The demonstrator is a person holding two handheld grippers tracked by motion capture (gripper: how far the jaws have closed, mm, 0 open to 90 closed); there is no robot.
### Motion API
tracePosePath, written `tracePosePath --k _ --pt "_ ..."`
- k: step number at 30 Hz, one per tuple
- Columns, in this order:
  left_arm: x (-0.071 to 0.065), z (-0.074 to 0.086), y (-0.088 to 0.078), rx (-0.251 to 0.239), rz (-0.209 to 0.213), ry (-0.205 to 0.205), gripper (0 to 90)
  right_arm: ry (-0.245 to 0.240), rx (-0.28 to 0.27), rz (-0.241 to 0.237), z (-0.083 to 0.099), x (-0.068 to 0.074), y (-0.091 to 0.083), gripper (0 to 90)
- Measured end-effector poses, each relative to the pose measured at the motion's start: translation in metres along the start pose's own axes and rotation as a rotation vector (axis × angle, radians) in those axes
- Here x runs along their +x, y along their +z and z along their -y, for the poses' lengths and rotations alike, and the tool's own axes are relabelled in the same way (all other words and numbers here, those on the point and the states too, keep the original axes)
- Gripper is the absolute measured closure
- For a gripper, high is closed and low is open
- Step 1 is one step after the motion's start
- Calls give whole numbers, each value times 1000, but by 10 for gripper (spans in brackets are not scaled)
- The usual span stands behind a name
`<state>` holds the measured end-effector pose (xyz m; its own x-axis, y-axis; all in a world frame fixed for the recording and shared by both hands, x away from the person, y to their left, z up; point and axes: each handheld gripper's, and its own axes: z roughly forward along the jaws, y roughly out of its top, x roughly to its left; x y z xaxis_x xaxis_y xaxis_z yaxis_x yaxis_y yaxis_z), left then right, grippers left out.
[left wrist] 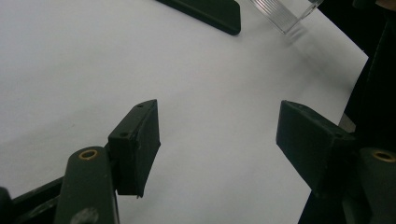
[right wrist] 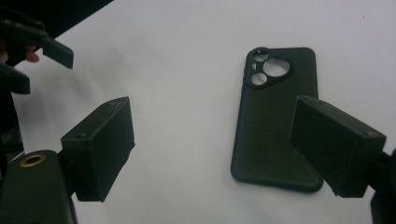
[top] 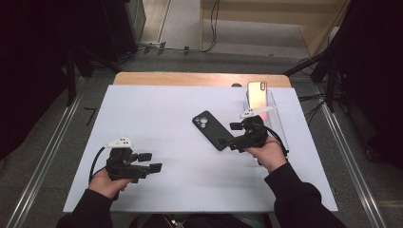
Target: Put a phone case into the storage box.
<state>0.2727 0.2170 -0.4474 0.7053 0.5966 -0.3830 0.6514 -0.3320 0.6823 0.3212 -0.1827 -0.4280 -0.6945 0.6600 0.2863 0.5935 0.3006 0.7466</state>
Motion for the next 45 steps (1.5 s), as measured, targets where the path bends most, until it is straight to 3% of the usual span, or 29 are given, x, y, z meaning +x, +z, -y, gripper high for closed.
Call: tracePosePath --k 20,29,37,45 --pt "1 0 -1 -7 2 -3 306 10 -1 37 -26 -15 33 125" --pt "1 0 -1 -7 2 -7 306 23 -11 27 -35 -23 48 125" --pt "1 0 -1 -9 4 -7 306 10 12 52 -38 -27 65 125" --pt "1 -1 -1 -11 6 -7 306 10 -21 51 -38 -32 75 125"
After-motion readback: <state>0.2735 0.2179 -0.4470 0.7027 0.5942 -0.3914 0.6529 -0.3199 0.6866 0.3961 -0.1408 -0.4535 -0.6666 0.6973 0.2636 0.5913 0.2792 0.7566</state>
